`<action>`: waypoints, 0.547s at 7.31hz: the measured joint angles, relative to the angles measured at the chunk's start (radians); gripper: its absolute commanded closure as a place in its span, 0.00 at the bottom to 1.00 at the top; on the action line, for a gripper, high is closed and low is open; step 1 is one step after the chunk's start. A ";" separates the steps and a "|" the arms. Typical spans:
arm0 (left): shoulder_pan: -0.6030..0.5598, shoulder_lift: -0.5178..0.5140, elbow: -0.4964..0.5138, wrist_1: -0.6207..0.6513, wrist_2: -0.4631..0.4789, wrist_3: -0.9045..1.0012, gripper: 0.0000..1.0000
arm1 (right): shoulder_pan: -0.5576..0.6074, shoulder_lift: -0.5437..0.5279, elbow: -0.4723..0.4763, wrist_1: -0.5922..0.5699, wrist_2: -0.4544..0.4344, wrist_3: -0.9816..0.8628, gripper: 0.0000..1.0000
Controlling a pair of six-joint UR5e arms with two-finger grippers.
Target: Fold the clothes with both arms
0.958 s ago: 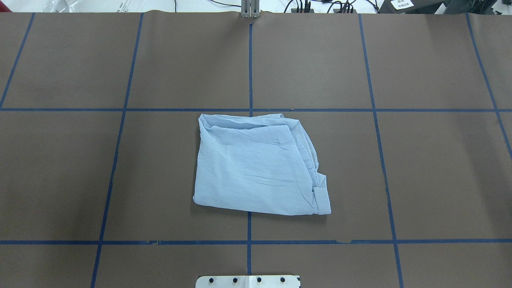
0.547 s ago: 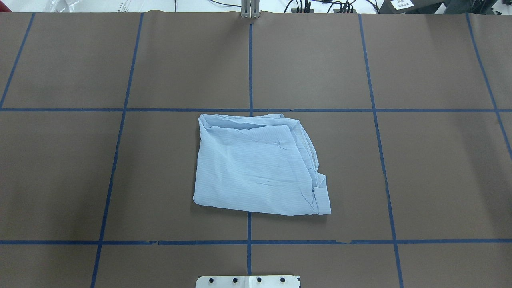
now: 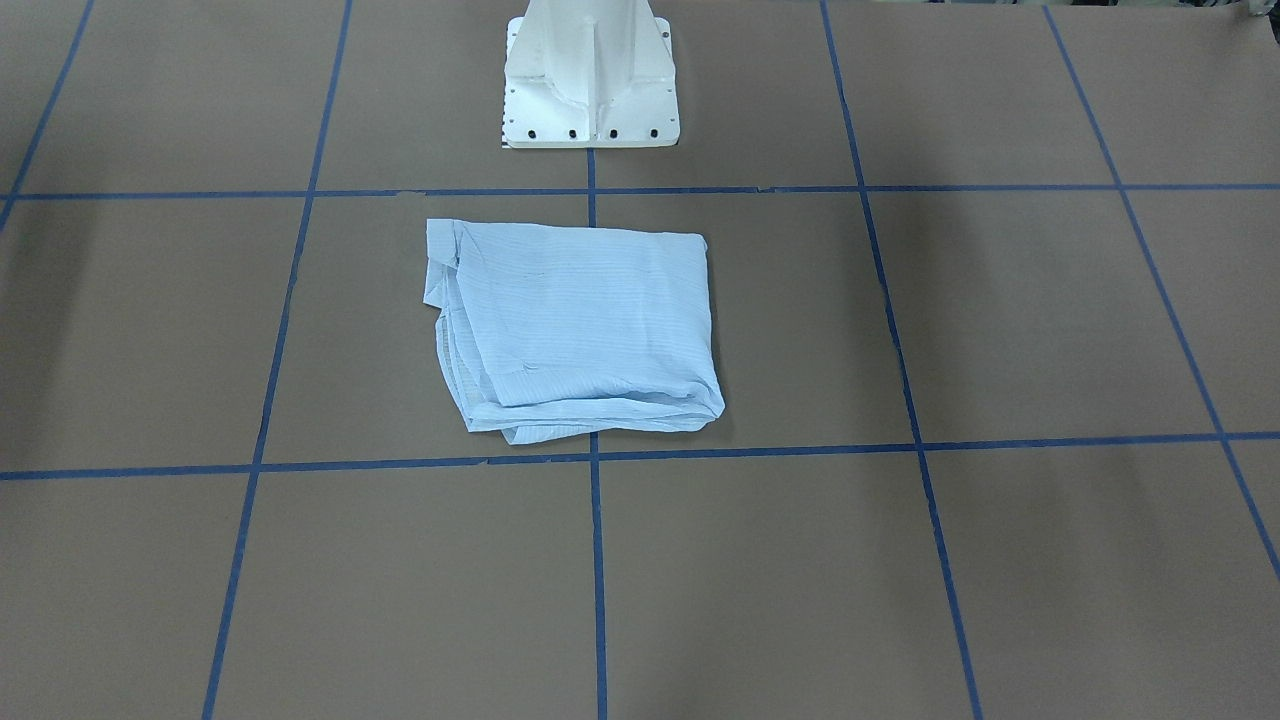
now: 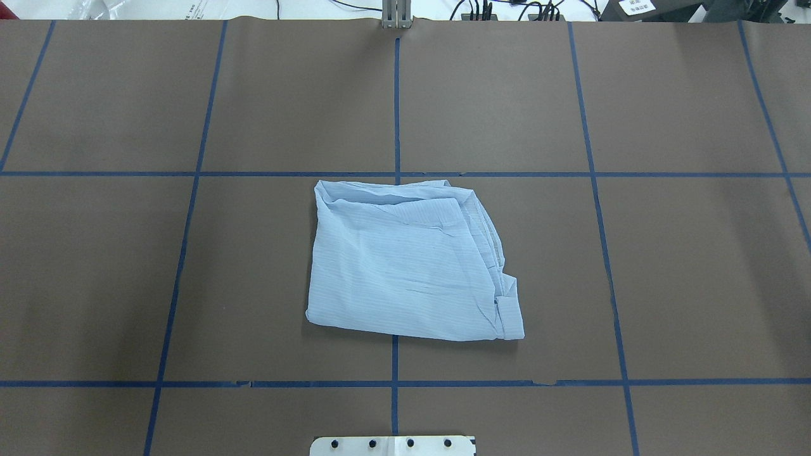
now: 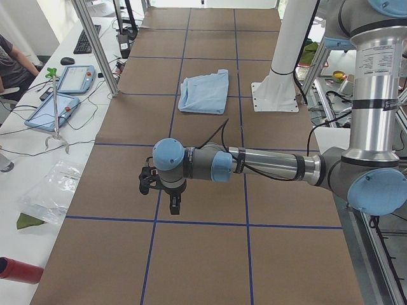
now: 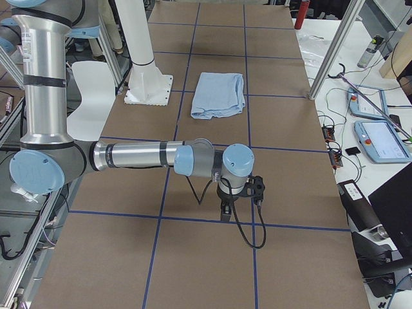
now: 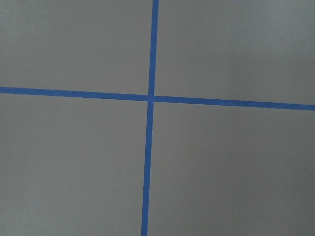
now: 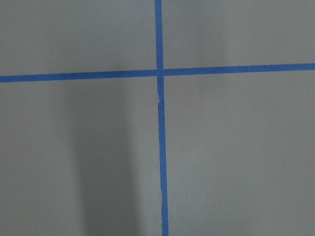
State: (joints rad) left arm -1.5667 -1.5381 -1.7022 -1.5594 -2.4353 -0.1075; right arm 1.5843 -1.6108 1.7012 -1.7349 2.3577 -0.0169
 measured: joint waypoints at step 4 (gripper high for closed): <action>0.001 0.038 0.011 -0.068 0.055 0.081 0.01 | 0.000 0.000 0.000 0.000 0.000 0.000 0.00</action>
State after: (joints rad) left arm -1.5653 -1.5001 -1.6913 -1.6272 -2.3807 -0.0261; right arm 1.5846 -1.6107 1.7011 -1.7349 2.3577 -0.0171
